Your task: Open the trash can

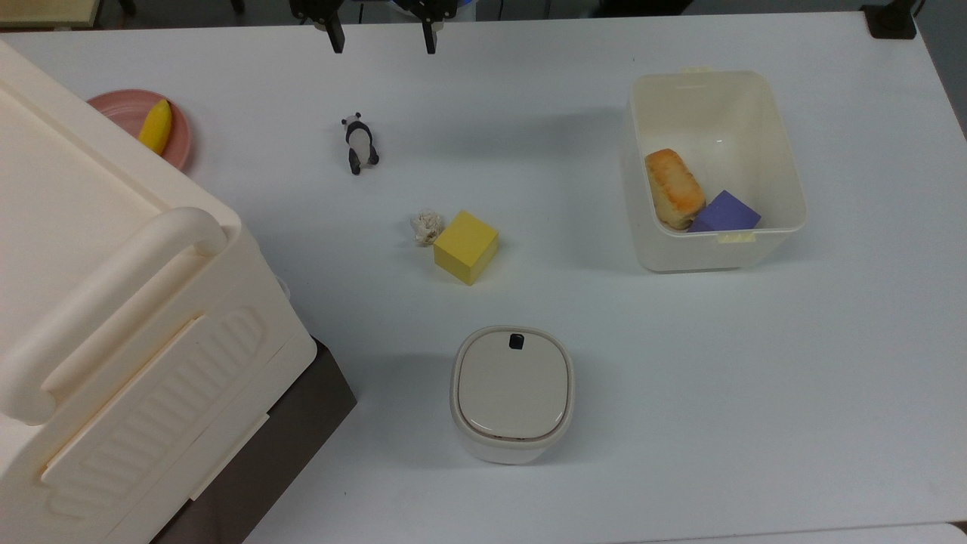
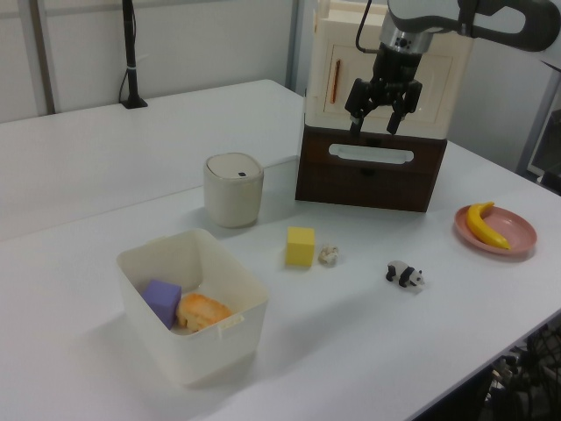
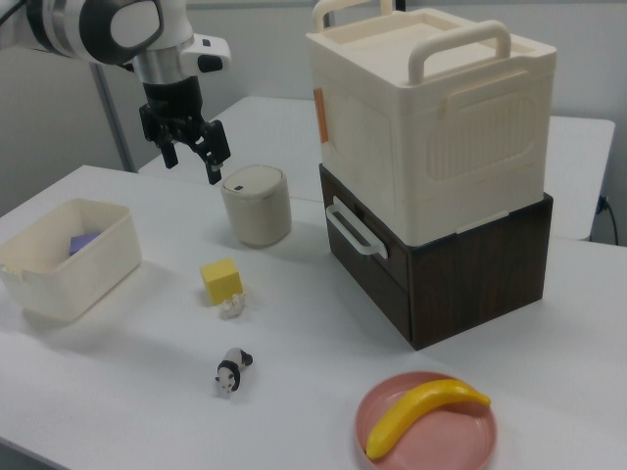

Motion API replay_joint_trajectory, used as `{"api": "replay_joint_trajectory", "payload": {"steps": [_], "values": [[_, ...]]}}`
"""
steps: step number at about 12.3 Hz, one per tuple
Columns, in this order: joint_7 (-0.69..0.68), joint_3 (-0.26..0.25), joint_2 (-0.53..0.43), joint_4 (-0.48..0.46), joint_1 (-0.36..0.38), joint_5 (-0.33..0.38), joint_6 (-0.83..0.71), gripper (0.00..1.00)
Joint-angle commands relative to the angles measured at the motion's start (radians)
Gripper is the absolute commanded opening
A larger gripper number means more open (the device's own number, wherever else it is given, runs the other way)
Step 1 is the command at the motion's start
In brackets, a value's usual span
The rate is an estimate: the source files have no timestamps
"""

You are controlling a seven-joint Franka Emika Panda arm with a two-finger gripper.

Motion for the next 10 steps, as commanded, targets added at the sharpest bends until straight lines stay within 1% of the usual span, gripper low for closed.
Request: {"api": "replay_joint_trajectory", "payload": {"steps": [1,2,4,7,10], "values": [[0.012,-0.008,-0.013,0.016,0.0,0.018,-0.087,1.0],[0.014,-0.009,-0.014,0.016,0.002,0.01,-0.099,1.0],[0.012,-0.018,-0.019,0.03,-0.006,0.023,-0.126,1.0],[0.005,-0.004,-0.011,0.05,0.002,0.009,-0.138,1.0],[0.003,-0.012,-0.01,0.053,-0.003,0.007,-0.133,1.0]]}}
